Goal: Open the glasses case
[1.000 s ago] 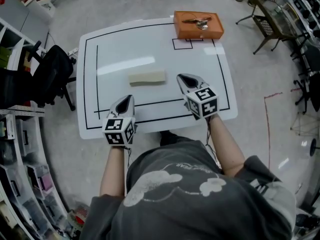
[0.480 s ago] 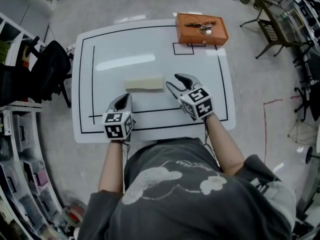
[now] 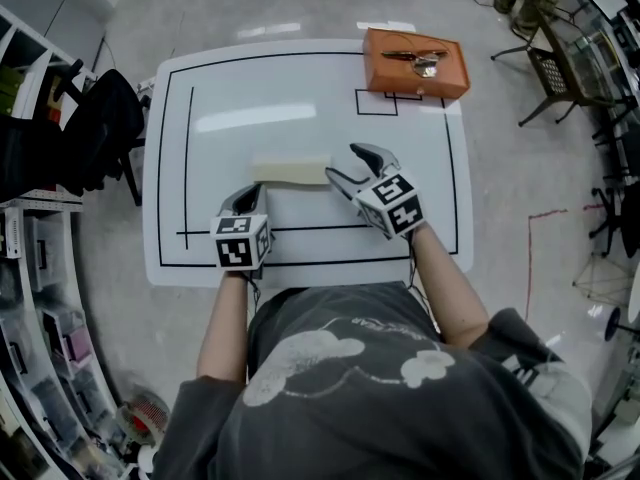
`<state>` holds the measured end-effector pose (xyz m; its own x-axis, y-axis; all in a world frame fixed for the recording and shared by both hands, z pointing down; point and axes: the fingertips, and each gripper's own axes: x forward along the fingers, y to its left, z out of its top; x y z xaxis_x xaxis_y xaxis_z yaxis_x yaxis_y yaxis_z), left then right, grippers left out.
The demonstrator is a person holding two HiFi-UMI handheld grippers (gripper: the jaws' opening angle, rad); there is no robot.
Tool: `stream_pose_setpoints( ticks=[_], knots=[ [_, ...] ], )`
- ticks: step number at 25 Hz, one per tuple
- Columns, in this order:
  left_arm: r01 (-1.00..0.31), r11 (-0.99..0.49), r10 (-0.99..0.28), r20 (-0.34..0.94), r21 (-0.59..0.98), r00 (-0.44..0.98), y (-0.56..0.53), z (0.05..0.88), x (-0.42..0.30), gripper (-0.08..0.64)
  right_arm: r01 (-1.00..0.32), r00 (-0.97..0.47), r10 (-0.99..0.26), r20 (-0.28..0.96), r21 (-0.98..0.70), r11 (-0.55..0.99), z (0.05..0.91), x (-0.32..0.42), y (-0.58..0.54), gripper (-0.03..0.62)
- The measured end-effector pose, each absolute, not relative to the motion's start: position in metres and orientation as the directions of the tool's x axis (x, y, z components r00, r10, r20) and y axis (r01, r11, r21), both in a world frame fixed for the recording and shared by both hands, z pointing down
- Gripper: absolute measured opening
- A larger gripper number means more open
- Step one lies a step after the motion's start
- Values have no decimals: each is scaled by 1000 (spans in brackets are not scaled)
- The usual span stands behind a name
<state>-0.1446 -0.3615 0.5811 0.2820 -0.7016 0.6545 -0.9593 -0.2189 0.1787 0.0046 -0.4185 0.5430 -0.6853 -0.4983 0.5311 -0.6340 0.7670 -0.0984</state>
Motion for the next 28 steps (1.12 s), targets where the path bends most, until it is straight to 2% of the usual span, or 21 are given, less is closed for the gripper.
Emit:
stream_pose_setpoints(
  ticks=[4, 16, 26, 28],
  knots=[
    [-963, -201, -698, 663, 181, 270, -363, 586, -145, 2, -585, -689, -441, 575, -82, 807, 554, 1, -411, 267],
    [-970, -183, -682, 689, 163, 244, -367, 590, -144, 2, -424, -727, -332, 601, -14, 905, 562, -18, -394, 284],
    [-961, -193, -665, 694, 196, 275, -367, 590, -144, 2, -249, -642, -337, 688, 229, 941, 582, -25, -388, 284],
    [-961, -195, -664, 695, 196, 277, -367, 591, -143, 2, -233, -627, -357, 692, 271, 934, 584, -25, -390, 261]
  ],
)
